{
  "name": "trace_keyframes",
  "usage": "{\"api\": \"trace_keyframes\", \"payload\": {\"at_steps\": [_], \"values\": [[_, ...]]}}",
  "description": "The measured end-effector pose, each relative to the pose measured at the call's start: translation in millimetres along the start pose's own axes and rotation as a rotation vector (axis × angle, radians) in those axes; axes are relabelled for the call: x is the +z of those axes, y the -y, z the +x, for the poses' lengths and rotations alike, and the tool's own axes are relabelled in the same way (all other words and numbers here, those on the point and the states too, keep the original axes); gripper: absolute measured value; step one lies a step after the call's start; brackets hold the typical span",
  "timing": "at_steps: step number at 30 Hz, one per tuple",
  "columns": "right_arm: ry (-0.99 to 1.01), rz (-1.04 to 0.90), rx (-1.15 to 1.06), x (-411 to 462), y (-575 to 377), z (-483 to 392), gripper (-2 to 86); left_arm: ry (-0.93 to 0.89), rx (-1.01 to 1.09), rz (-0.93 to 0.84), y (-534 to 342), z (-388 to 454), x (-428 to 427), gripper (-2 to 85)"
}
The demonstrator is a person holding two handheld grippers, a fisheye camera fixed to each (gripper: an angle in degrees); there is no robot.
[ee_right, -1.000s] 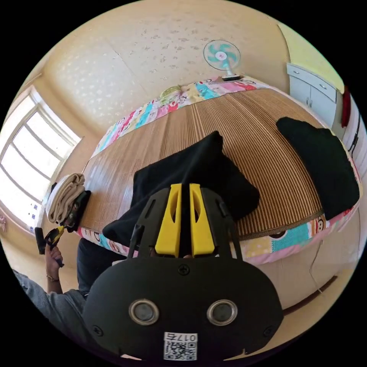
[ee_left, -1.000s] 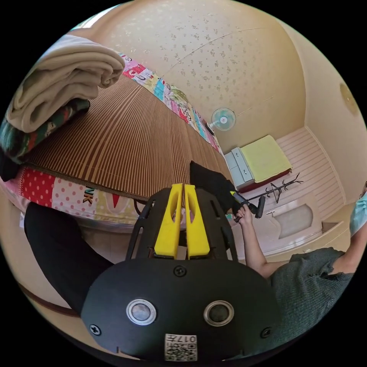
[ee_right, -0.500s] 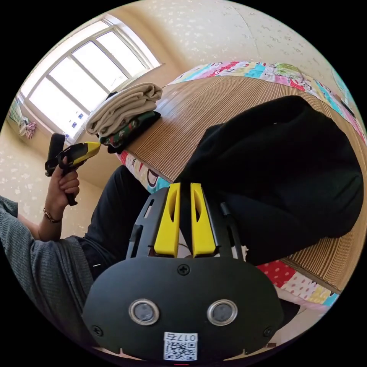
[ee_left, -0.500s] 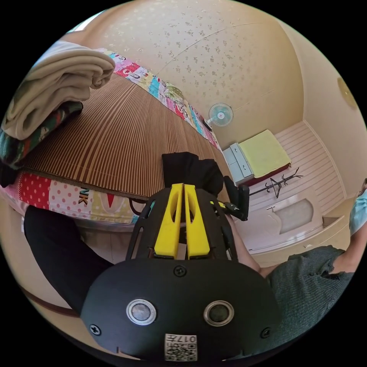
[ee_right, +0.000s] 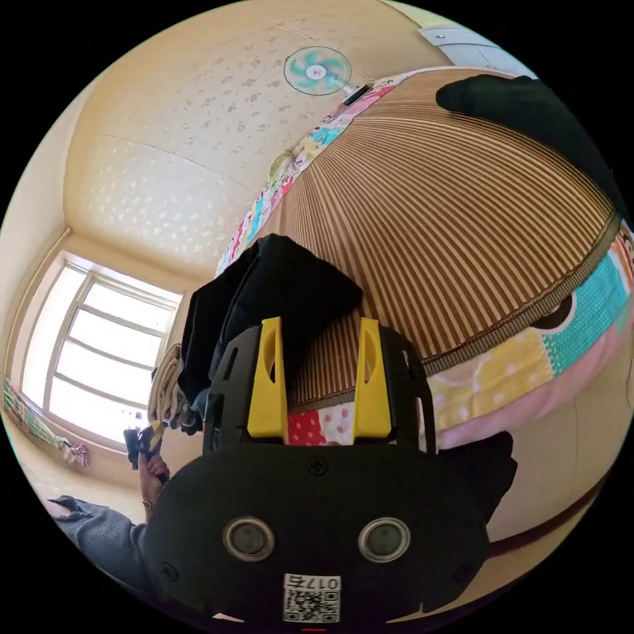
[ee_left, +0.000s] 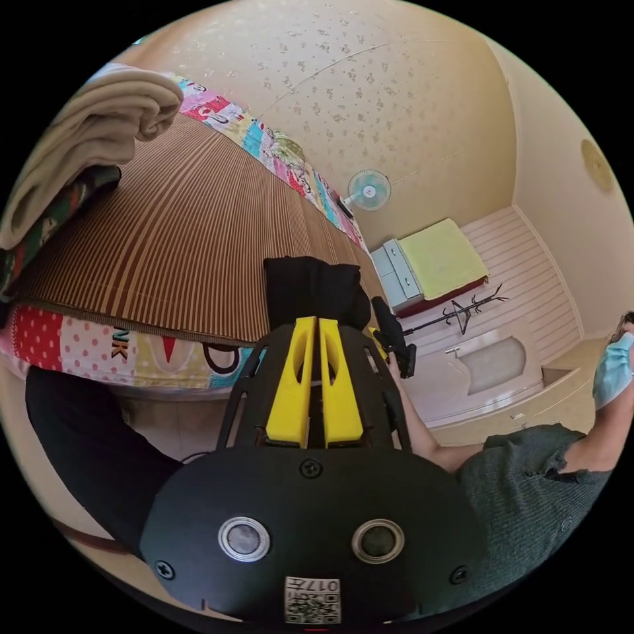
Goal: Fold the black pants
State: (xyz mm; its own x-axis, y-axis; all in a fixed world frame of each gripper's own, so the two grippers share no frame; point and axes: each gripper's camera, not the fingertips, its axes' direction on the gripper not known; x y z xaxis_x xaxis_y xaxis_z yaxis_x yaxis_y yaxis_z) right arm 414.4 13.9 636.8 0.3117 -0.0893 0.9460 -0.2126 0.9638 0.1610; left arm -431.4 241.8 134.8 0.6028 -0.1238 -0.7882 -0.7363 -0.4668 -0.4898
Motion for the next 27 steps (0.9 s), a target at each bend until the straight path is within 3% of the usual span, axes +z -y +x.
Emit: {"api": "trace_keyframes", "payload": {"at_steps": [4, 7, 9, 10, 12, 15, 19, 27], "values": [[0.200, -0.009, 0.014, 15, 25, 24, 12.7, -0.017, 0.031, -0.029, 2, 4, 16, 0.7], [0.477, 0.083, 0.006, 8, 33, 26, 4.3, -0.044, 0.049, -0.048, 6, 4, 24, 3.0], [0.820, 0.207, -0.215, -15, 45, -20, 1.8, -0.051, 0.070, -0.054, 10, 6, 28, 4.0], [0.852, 0.216, -0.265, -19, 51, -37, 1.6, -0.053, 0.082, -0.055, 13, 8, 31, 4.6], [0.606, 0.133, -0.409, -26, 81, -117, 1.0, -0.060, 0.098, -0.054, 17, 11, 36, 5.0], [0.175, 0.002, -0.437, -5, 116, -179, 1.3, -0.077, 0.116, -0.061, 25, 17, 48, 5.1], [0.077, -0.040, -0.271, 6, 122, -152, 3.6, -0.085, 0.137, -0.033, 23, 21, 53, 5.1], [-0.198, -0.047, 0.059, -18, -15, 6, 11.4, -0.015, 0.028, -0.072, 6, -40, 72, 6.2]]}}
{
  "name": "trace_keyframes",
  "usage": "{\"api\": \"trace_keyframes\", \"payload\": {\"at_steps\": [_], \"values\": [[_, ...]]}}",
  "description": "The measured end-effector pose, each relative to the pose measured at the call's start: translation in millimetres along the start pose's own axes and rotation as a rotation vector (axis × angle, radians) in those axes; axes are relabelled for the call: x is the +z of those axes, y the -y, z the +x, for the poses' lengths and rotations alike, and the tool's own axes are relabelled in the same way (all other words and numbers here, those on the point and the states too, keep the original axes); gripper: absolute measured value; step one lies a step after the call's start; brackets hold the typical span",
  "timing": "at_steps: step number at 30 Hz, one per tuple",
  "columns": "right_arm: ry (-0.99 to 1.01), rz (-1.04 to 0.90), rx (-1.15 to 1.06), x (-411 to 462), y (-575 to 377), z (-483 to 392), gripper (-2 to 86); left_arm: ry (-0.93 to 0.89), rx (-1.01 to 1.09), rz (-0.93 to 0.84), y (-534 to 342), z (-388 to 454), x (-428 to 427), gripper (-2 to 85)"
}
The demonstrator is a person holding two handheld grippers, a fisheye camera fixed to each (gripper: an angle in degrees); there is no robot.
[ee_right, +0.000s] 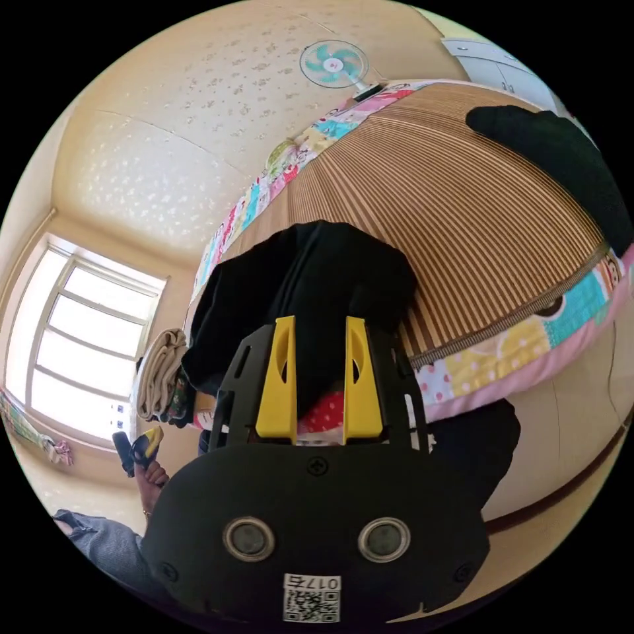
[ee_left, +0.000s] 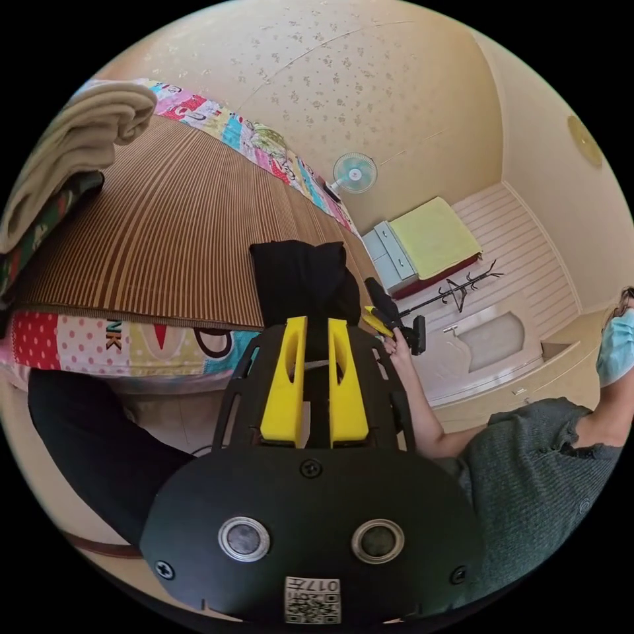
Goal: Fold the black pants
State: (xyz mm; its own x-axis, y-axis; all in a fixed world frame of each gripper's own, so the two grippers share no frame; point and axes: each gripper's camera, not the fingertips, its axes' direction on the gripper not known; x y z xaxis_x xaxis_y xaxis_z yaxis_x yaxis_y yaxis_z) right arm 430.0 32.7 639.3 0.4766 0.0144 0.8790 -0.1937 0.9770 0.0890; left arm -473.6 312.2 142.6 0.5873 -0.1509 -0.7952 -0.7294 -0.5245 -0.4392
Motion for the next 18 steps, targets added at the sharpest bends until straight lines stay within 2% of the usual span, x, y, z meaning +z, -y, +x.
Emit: {"api": "trace_keyframes", "payload": {"at_steps": [2, 8, 10, 12, 14, 16, 18], "values": [[-0.005, -0.034, 0.039, 5, -15, 28, 12.2, -0.026, -0.030, -0.045, 7, -16, 22, 6.5], [0.248, 0.012, 0.095, 9, -9, 62, 13.2, -0.107, 0.075, -0.123, 54, 17, 91, 6.6], [0.421, 0.001, 0.169, 23, -1, 68, 13.3, -0.132, 0.125, -0.116, 67, 37, 104, 6.7], [0.569, -0.040, 0.352, 52, 2, 78, 13.5, -0.148, 0.164, -0.102, 74, 55, 112, 6.8], [0.672, 0.037, 0.466, 59, -3, 89, 12.7, -0.151, 0.194, -0.090, 76, 68, 118, 7.0], [0.705, 0.120, 0.572, 55, -10, 99, 10.2, -0.136, 0.195, -0.090, 72, 70, 122, 7.1], [0.665, 0.142, 0.522, 41, 0, 89, 5.3, -0.127, 0.183, -0.105, 65, 68, 127, 7.2]]}}
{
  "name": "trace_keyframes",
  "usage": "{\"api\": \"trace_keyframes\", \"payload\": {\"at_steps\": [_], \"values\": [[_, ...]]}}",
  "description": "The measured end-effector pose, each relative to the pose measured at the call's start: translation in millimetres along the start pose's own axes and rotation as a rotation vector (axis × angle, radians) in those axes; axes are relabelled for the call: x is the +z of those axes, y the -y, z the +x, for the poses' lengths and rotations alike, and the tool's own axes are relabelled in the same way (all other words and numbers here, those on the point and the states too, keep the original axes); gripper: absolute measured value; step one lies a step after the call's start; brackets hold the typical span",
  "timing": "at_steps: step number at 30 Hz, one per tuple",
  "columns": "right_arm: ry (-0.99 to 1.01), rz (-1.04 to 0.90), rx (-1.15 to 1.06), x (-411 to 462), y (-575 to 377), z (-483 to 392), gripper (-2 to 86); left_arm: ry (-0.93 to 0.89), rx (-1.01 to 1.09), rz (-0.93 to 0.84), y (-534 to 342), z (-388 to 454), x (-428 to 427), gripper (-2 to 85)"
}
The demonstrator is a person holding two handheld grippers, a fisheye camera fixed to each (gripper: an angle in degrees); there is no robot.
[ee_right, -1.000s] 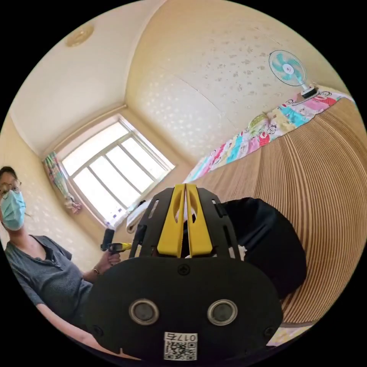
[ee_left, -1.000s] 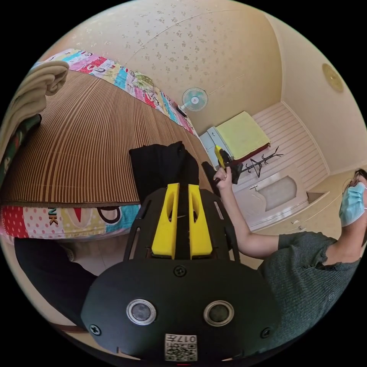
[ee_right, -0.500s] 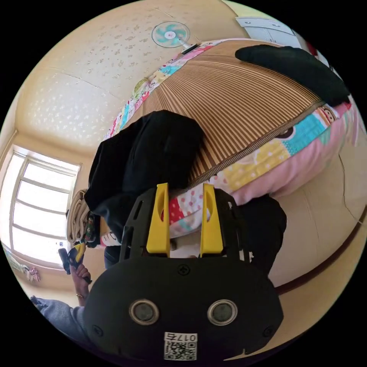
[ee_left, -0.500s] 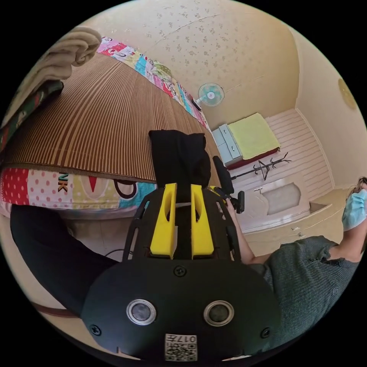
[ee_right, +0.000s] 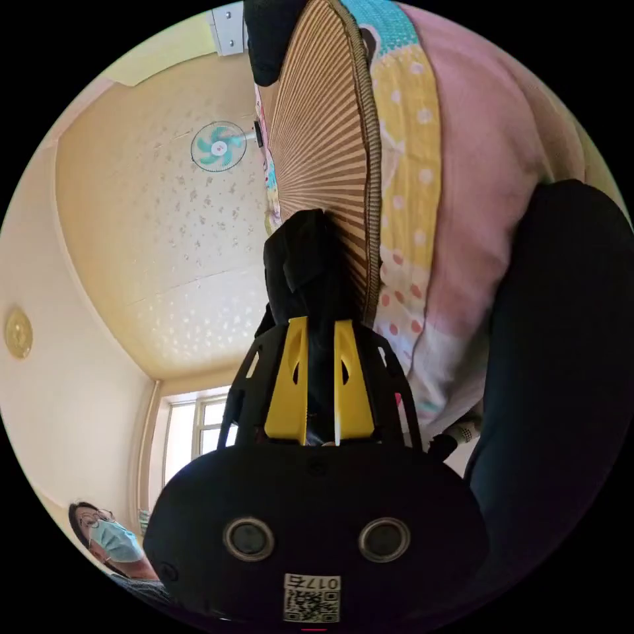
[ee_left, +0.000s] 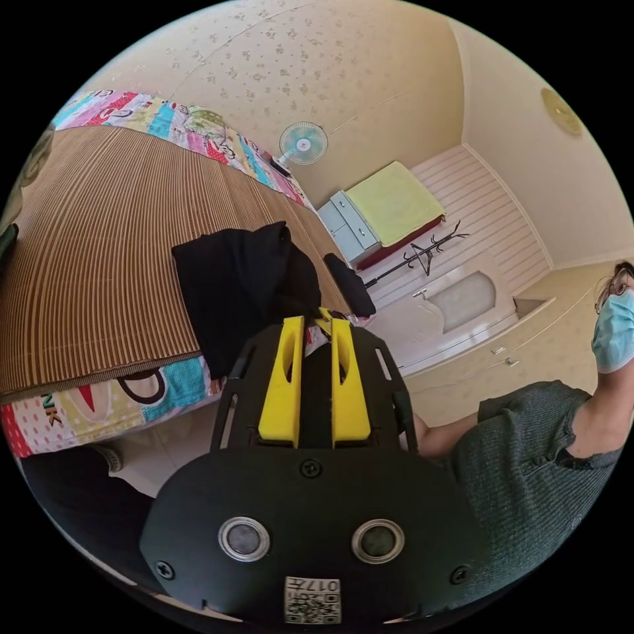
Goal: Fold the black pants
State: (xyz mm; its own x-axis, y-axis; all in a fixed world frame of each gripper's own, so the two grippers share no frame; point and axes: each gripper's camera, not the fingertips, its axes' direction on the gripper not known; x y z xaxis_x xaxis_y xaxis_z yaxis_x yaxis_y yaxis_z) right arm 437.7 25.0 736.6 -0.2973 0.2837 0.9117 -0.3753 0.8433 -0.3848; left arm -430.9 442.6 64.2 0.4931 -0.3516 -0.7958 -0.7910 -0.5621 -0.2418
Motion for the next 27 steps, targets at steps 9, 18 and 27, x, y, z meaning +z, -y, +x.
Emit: {"api": "trace_keyframes", "payload": {"at_steps": [9, 18, 27], "values": [[0.032, -0.242, -0.939, 88, -92, -300, 2.2, 0.074, 0.067, -0.111, 13, 31, 35, 11.2], [0.256, -0.667, -1.390, 196, -306, -442, 2.0, 0.440, 0.375, 0.125, 115, 150, 33, 17.8], [0.026, -0.320, -1.465, 107, -292, -404, 1.8, 0.402, 0.218, 0.293, 150, 134, -9, 3.6]]}}
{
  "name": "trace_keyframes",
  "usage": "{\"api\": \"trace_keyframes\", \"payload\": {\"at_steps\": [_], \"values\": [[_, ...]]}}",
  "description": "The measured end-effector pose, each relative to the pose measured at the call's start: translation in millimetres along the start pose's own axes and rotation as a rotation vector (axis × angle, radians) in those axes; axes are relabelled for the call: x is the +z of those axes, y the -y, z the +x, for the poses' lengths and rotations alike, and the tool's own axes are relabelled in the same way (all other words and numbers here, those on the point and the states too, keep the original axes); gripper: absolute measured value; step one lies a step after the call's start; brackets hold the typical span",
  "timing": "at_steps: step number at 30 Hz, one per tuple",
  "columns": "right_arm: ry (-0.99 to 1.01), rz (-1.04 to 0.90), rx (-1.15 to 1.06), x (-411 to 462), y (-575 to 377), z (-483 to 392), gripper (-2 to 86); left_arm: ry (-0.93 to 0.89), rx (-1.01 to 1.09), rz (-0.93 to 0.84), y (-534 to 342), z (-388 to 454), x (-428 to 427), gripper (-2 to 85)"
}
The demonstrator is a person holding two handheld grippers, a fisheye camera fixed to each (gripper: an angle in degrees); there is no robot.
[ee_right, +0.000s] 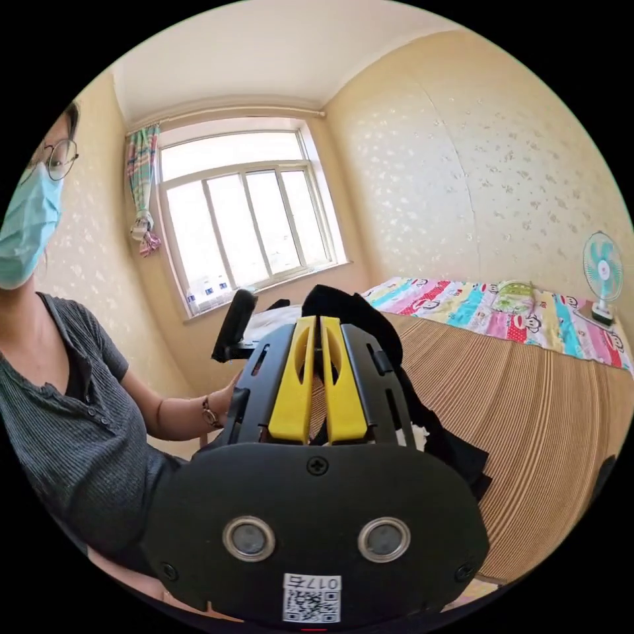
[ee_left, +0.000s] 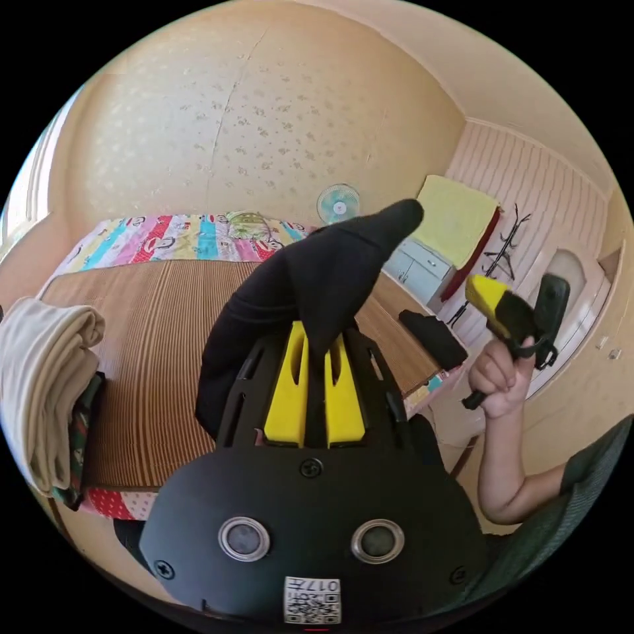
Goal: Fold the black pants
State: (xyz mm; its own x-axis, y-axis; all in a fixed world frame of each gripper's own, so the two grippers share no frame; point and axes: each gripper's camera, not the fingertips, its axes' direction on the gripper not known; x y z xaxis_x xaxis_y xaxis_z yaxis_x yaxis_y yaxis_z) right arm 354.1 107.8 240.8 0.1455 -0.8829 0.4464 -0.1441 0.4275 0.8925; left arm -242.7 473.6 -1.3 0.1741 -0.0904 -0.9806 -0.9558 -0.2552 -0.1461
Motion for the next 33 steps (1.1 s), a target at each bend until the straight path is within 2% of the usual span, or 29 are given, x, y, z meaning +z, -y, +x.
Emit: {"api": "trace_keyframes", "payload": {"at_steps": [3, 6, 11, 13, 16, 22, 24, 28, 30, 33], "values": [[-0.186, -0.028, 0.076, -36, -49, 28, 3.6, -0.073, 0.062, 0.090, 28, 7, -35, 3.6], [-0.209, -0.146, 0.148, -37, -98, 52, 9.8, -0.158, 0.106, 0.156, 57, 28, -62, 3.7], [-0.215, -0.276, 0.222, 1, -156, 59, 14.8, -0.227, 0.181, 0.248, 92, 79, -109, 3.5], [-0.319, -0.307, 0.192, 17, -155, 44, 15.7, -0.253, 0.213, 0.268, 101, 96, -127, 3.4], [-0.344, -0.202, 0.125, 22, -127, 22, 16.6, -0.320, 0.270, 0.314, 111, 121, -168, 3.2], [0.093, 0.103, 0.157, 4, -47, 50, 15.3, -0.524, 0.340, 0.416, 121, 137, -263, 2.9], [0.213, 0.230, 0.140, -20, -17, 52, 9.4, -0.536, 0.354, 0.449, 121, 136, -294, 2.9], [0.005, 0.299, 0.112, -82, 57, 16, 5.4, -0.534, 0.386, 0.478, 125, 109, -377, 3.3], [-0.164, 0.341, 0.065, -131, 114, -23, 4.9, -0.517, 0.427, 0.439, 132, 102, -407, 3.6], [-0.311, 0.472, 0.073, -194, 171, -72, 4.6, -0.476, 0.509, 0.285, 153, 95, -441, 3.9]]}}
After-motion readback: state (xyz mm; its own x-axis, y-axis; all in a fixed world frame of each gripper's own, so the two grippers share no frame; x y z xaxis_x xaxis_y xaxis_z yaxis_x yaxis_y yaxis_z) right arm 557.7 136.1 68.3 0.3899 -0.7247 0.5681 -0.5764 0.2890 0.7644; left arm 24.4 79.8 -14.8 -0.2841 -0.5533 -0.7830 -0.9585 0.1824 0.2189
